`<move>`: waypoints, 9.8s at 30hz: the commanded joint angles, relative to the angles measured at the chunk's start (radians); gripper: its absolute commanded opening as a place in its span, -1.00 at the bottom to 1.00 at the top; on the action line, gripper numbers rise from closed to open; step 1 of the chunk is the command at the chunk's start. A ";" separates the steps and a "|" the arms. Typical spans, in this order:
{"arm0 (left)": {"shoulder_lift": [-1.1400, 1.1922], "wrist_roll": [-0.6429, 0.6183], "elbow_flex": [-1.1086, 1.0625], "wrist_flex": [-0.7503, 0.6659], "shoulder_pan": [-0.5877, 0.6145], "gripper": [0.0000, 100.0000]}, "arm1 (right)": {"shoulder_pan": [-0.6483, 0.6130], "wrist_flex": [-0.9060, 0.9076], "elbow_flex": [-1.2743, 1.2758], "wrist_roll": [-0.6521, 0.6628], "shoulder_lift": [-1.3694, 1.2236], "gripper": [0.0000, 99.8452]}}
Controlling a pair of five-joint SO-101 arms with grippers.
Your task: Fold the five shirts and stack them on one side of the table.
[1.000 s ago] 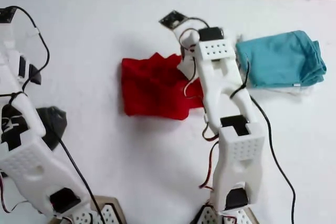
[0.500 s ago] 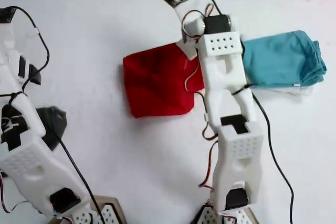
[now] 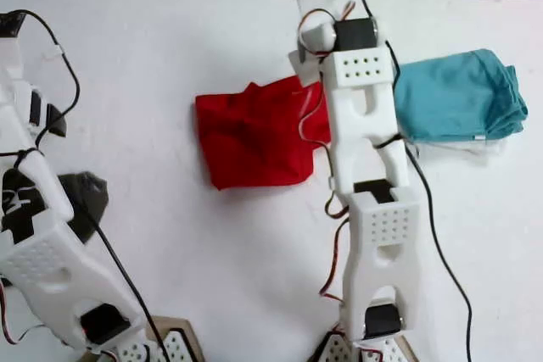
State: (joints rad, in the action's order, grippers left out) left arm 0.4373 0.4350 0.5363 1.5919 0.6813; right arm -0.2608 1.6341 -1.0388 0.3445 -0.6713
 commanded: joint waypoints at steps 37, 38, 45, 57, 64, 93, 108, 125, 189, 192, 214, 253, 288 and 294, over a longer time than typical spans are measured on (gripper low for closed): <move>-0.058 0.000 -0.001 -0.012 -0.003 -0.53 | -0.053 -0.071 -0.015 -0.196 -0.275 -0.78; -0.058 0.000 -0.001 -0.012 -0.002 -0.53 | -0.053 -0.077 -0.015 -0.196 -0.275 -0.77; -0.058 0.000 -0.001 -0.011 -0.002 -0.53 | -0.053 -0.077 -0.015 -0.196 -0.277 -0.74; -0.058 0.000 -0.001 -0.009 -0.002 -0.53 | -0.036 0.010 -0.267 -0.115 -0.200 -0.96; -0.058 0.000 -0.001 -0.006 -0.002 -0.53 | -0.019 0.042 -0.430 0.068 -0.179 -0.96; -0.058 0.003 -0.001 -0.005 -0.002 -0.53 | -0.064 0.104 -0.210 0.020 -0.162 -0.51; -0.058 -0.002 -0.001 -0.008 -0.008 -0.53 | 0.058 0.133 0.069 0.110 -0.174 -0.55; -0.054 -0.226 -0.002 -0.196 -0.540 -0.53 | 0.205 0.131 -0.207 0.046 -0.163 -0.52; 0.041 -0.275 0.022 -0.133 -0.433 -0.53 | 0.005 0.136 0.203 -0.084 0.143 -0.51; 0.040 -0.247 0.022 -0.138 -0.422 -0.53 | -0.025 0.124 0.454 -0.084 0.277 -0.51; 0.037 -0.242 0.016 -0.135 -0.365 -0.53 | -0.107 -0.243 0.985 -0.084 0.325 -0.66; 0.040 -0.241 0.019 -0.132 -0.365 -0.53 | 0.168 -0.228 0.313 0.241 0.004 -0.96; 0.040 -0.308 0.050 -0.054 -0.491 -0.53 | -0.031 -0.366 -0.196 -0.041 -0.441 -0.65; 0.035 -0.285 0.050 -0.037 -0.463 -0.53 | -0.030 -0.437 -0.298 -0.034 -0.510 -0.96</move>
State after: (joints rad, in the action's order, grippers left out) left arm 0.5432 0.1389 0.5485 1.5351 0.2041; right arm -0.2977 1.2551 -1.2628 0.3092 -1.1807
